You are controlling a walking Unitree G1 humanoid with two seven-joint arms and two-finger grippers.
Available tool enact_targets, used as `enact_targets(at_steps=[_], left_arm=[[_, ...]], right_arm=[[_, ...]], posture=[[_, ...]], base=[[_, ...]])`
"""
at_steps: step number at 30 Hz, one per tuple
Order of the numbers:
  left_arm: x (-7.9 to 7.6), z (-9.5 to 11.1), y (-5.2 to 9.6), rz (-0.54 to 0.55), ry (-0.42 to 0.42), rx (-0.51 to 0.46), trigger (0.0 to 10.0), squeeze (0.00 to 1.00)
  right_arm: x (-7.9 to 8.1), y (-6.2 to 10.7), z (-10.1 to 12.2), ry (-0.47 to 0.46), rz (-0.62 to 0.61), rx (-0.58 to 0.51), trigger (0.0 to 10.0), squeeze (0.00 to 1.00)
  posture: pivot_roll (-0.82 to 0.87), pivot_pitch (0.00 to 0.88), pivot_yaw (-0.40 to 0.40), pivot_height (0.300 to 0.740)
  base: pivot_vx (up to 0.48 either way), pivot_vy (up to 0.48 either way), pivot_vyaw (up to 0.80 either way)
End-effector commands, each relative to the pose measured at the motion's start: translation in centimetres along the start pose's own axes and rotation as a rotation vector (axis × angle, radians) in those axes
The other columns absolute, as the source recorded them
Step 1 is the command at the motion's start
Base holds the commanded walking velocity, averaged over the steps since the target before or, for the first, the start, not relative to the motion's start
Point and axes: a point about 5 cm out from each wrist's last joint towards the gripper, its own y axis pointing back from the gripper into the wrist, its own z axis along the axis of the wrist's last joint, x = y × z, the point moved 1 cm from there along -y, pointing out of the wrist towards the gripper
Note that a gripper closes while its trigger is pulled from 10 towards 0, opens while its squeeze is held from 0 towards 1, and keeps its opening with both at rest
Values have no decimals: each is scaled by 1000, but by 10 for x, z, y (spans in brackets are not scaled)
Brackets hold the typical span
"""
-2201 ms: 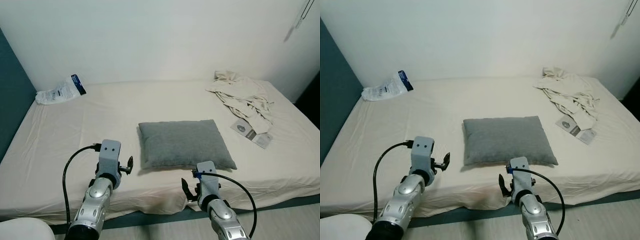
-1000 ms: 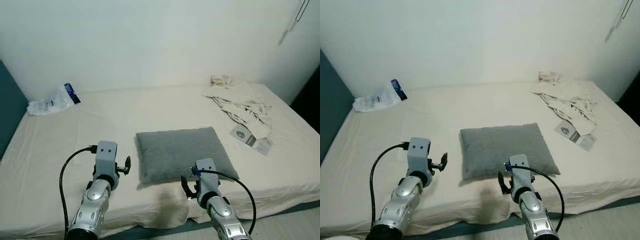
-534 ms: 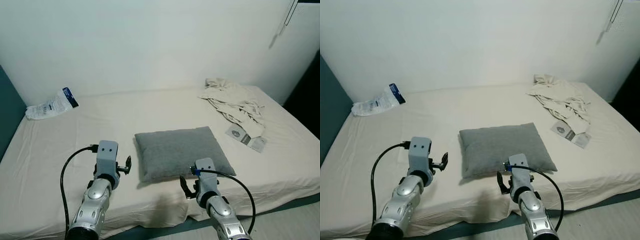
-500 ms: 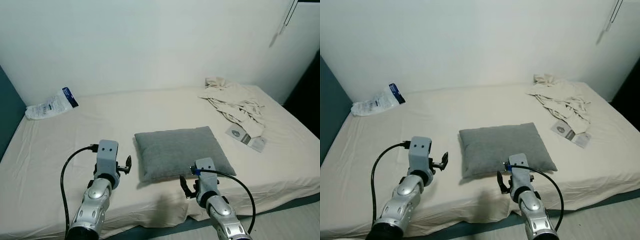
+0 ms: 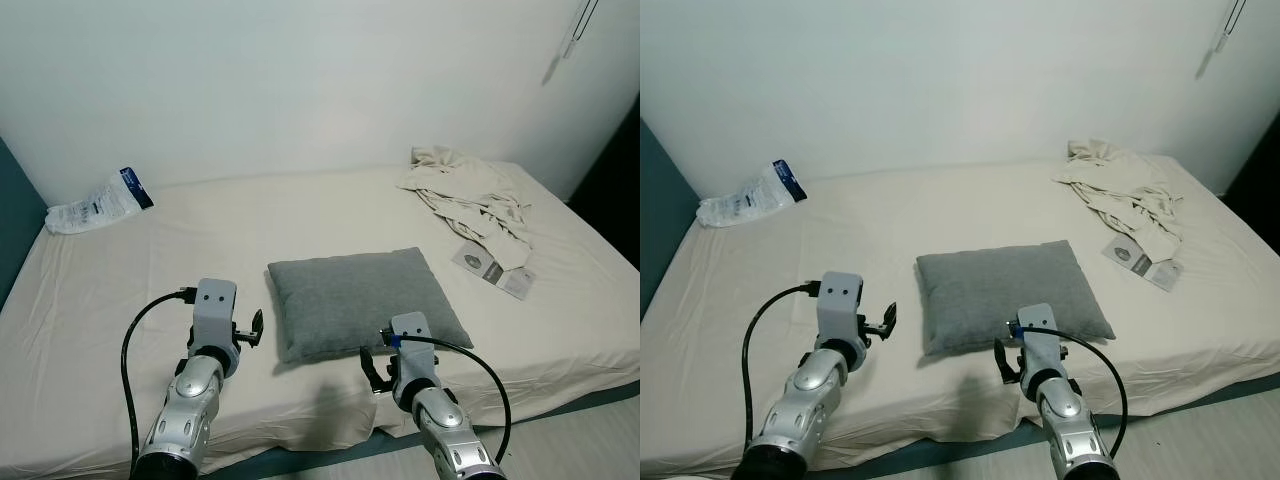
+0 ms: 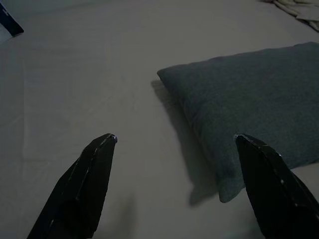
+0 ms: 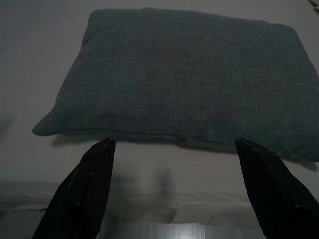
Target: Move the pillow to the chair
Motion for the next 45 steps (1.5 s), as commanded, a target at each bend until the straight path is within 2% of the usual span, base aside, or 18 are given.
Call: enact_targets(at_steps=[1,12,28,45], left_arm=[[-1,-5,2,-7,1,14,10000,0],[-1,-5,1,-18,6,14,10000,0],[-3,-3,0,-26,16,4,10000,0],[2,-5,3,7,30,6,10000,0]], right_arm=[[2,0,-3,-17,3,10,10000,0],[2,0,-4,-18,4,13,10000,0],[2,0,-5,-19,4,14,10000,0],[3,0,-4,-16,15,15,10000,0]], posture=[[-31,81,-21,740],[-34,68,-17,740],[-36,67,-19,740],[-29,78,-30,740]], base=[[0,0,0],[0,0,0],[341,0,0],[0,0,0]])
